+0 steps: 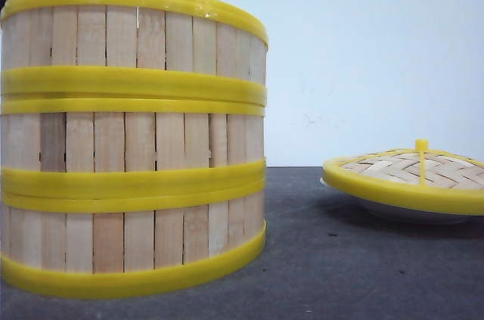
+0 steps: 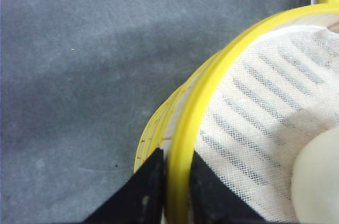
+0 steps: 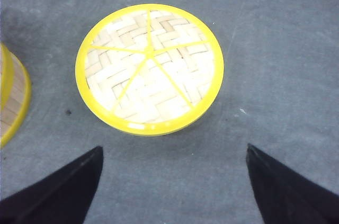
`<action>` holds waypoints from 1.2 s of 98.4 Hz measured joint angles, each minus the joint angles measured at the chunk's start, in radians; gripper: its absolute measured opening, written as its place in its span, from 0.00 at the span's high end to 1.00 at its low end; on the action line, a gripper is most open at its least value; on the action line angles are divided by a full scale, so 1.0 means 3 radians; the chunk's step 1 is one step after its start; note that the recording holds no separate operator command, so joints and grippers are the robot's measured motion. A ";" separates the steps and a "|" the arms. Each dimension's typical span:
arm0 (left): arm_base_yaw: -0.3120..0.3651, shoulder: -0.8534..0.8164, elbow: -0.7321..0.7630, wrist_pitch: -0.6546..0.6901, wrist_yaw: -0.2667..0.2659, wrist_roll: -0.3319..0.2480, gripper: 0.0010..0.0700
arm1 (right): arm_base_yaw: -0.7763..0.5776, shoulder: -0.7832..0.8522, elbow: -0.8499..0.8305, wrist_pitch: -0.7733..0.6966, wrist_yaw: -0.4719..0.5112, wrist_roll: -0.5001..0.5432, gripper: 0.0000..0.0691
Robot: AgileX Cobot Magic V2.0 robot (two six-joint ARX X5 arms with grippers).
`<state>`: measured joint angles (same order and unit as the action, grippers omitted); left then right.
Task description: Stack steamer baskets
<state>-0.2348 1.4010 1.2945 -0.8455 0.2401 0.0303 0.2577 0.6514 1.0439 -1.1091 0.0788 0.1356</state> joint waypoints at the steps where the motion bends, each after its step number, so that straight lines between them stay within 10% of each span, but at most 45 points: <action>1: -0.0001 0.0000 0.0000 -0.0008 -0.0010 -0.0003 0.93 | 0.0000 0.0003 0.0000 0.0001 0.0000 0.0000 0.23; 59: -0.0004 0.0009 0.0000 0.0009 -0.0184 -0.0029 0.68 | -0.0006 0.0553 0.0000 0.0381 -0.0050 -0.0001 0.23; 118: 0.0014 -0.0568 0.0001 0.0024 -0.0186 -0.0065 0.67 | -0.0010 0.2054 0.0000 0.1399 -0.0460 -0.0034 0.24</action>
<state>-0.2306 1.2304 1.2949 -0.8383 0.1844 0.0109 0.2546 1.2675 1.0439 -0.6895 -0.0593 0.1253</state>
